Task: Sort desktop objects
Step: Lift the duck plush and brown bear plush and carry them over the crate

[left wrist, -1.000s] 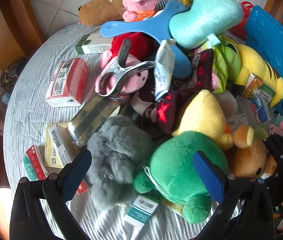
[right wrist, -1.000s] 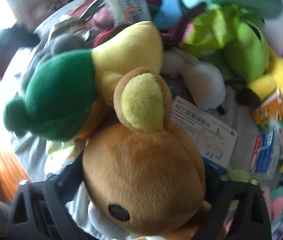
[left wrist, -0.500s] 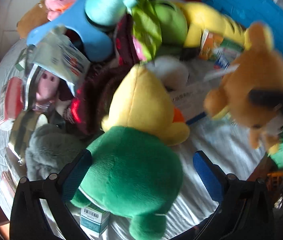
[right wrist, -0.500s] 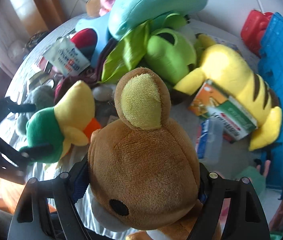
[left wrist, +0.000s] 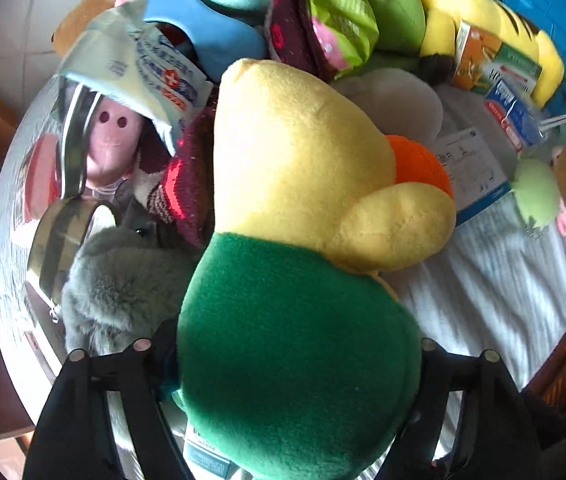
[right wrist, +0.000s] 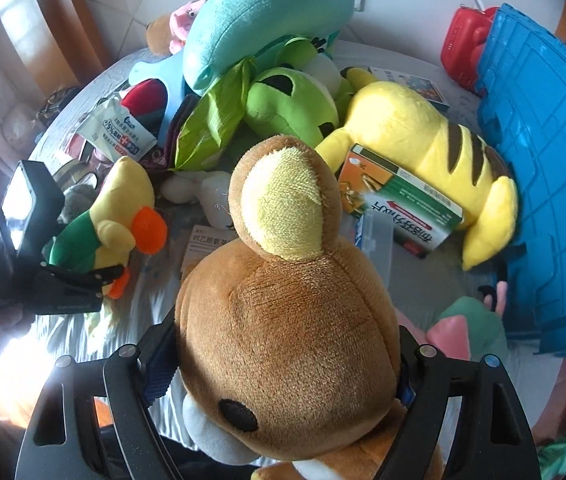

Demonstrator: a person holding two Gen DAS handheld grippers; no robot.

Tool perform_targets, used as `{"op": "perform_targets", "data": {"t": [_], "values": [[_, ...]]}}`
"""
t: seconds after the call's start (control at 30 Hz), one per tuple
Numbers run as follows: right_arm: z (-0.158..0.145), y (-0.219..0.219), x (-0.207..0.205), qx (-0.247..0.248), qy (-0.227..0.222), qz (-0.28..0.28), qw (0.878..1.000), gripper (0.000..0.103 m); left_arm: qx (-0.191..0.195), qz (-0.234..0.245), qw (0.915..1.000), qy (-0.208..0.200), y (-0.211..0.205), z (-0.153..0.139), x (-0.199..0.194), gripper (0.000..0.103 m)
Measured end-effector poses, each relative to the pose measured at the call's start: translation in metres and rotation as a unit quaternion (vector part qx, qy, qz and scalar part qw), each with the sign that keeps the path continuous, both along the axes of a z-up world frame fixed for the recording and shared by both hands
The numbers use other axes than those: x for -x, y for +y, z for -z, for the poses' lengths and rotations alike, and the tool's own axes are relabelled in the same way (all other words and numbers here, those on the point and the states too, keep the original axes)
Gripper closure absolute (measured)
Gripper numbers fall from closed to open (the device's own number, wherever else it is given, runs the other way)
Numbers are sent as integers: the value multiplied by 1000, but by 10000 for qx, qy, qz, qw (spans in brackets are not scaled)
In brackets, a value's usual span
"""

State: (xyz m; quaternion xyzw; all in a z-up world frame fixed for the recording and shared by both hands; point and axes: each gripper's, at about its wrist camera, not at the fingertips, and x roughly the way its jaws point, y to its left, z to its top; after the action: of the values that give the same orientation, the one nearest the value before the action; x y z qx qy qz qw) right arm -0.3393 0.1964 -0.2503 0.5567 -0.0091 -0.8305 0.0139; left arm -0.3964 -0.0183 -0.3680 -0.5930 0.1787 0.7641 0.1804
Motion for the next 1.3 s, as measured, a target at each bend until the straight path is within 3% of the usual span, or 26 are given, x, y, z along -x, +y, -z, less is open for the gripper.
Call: {"op": "perform_targets", "data": {"t": [0.23, 0.47, 0.77, 1.0, 1.13, 1.3], "values": [[-27, -6, -14, 46, 344, -1, 9994, 20, -103, -66, 9994, 314, -7, -47, -15, 30], [-67, 1, -24, 71, 815, -233, 9964, 20, -175, -451, 9952, 854, 3, -104, -35, 30], [-138, 32, -47, -61, 1575, -751, 9846, 20, -335, -954, 9830, 1533, 38, -171, -67, 30], [-177, 59, -60, -106, 1925, -1013, 9760, 20, -439, -1266, 9741, 1823, 63, -211, -84, 30], [-196, 71, -67, -121, 2066, -997, 9733, 20, -489, -1092, 9731, 1970, 75, -232, -86, 30], [-221, 86, -87, -210, 2352, -559, 9701, 20, -689, -567, 9728, 2138, 94, -253, -80, 30]]}}
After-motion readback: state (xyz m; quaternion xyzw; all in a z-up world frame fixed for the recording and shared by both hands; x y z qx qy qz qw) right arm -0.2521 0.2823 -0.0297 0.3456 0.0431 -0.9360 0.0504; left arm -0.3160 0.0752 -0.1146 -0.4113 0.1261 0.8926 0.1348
